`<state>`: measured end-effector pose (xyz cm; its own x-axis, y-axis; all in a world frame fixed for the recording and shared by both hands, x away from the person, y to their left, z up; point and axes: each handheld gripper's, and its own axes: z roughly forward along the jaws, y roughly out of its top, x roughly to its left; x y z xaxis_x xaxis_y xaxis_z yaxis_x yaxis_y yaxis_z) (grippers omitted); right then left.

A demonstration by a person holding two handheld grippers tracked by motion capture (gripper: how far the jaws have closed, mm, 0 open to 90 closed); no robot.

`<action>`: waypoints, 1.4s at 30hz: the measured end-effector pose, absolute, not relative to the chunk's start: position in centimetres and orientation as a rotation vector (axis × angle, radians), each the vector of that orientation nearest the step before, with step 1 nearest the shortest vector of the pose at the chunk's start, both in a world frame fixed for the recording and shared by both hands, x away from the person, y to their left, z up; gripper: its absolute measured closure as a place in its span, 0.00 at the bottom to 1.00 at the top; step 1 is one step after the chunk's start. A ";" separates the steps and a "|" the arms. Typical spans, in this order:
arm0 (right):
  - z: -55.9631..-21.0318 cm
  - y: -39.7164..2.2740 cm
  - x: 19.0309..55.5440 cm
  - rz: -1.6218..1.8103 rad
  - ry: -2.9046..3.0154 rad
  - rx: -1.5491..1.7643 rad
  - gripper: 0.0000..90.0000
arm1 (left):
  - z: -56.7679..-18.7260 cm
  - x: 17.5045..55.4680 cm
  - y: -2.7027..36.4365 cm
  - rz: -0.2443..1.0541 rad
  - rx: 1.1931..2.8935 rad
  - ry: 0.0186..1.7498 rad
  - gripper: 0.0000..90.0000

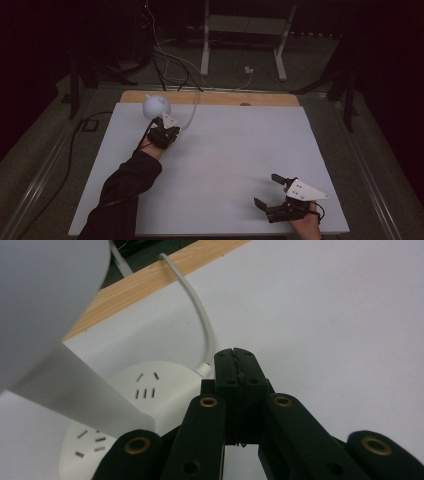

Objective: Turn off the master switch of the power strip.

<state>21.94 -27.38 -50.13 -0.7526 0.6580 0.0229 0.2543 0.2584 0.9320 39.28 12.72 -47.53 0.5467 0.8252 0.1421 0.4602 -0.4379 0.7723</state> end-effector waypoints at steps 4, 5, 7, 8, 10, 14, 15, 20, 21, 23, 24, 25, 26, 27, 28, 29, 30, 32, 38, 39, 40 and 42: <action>-50.1 -27.4 21.9 1.497 2.164 0.833 0.00 | -47.6 38.7 13.0 0.609 2.099 1.017 0.89; -50.1 -27.4 21.9 1.497 2.164 0.834 0.00 | -47.6 38.5 13.1 0.584 2.103 1.012 0.89; -50.1 -27.4 22.0 1.497 2.166 0.836 0.00 | -47.5 38.1 13.3 0.560 2.104 1.000 0.80; -50.1 -27.4 22.0 1.497 2.167 0.837 0.00 | -47.5 37.9 13.4 0.526 2.101 1.001 0.75; -50.2 -27.3 22.0 1.496 2.168 0.839 0.00 | -47.4 37.7 13.6 0.487 2.097 0.994 0.67; -50.2 -27.3 22.0 1.492 2.169 0.839 0.00 | -47.3 37.1 13.8 0.454 2.114 0.985 0.49; -50.2 -27.3 22.0 1.493 2.171 0.841 0.00 | -47.3 37.0 13.8 0.438 2.123 0.976 0.43; -50.2 -27.3 22.0 1.492 2.172 0.843 0.00 | -47.3 36.4 14.1 0.338 2.142 0.933 0.14; -50.2 -27.3 22.0 1.492 2.172 0.843 0.00 | -47.2 36.3 14.1 0.321 2.145 0.926 0.09; -50.3 -27.3 22.1 1.491 2.173 0.844 0.00 | -47.1 36.1 14.2 0.296 2.146 0.904 0.02; -50.3 -27.3 22.1 1.491 2.172 0.845 0.00 | -47.0 36.0 14.4 0.272 2.142 0.889 0.01; -50.3 -27.3 22.1 1.491 2.172 0.846 0.00 | -46.8 35.8 14.5 0.261 2.137 0.880 0.00; -50.3 -27.3 22.1 1.491 2.171 0.846 0.00 | -46.7 35.6 14.6 0.265 2.135 0.867 0.00; -50.3 -27.3 22.1 1.490 2.171 0.847 0.00 | -46.5 35.4 14.7 0.254 2.130 0.858 0.00; -50.3 -27.3 22.1 1.490 2.171 0.847 0.00 | -46.4 35.2 14.8 0.258 2.126 0.855 0.00; -50.3 -27.3 22.1 1.489 2.171 0.846 0.00 | -46.3 35.0 14.8 0.261 2.127 0.845 0.00; -50.3 -27.3 22.1 1.490 2.171 0.846 0.00 | -46.2 34.8 14.9 0.255 2.125 0.837 0.00; -50.3 -27.2 22.1 1.489 2.172 0.847 0.00 | -46.0 34.5 15.2 0.233 2.108 0.829 0.00; -50.3 -27.3 22.1 1.489 2.171 0.848 0.00 | -45.5 33.5 16.2 0.209 2.114 0.789 0.00; -50.3 -27.3 22.1 1.489 2.171 0.849 0.00 | -45.5 33.3 16.3 0.201 2.116 0.784 0.00; -50.3 -27.3 22.1 1.490 2.170 0.849 0.00 | -45.5 33.1 16.5 0.207 2.123 0.784 0.00; -50.3 -27.3 22.1 1.490 2.171 0.849 0.00 | -45.7 32.7 16.8 0.192 2.129 0.780 0.00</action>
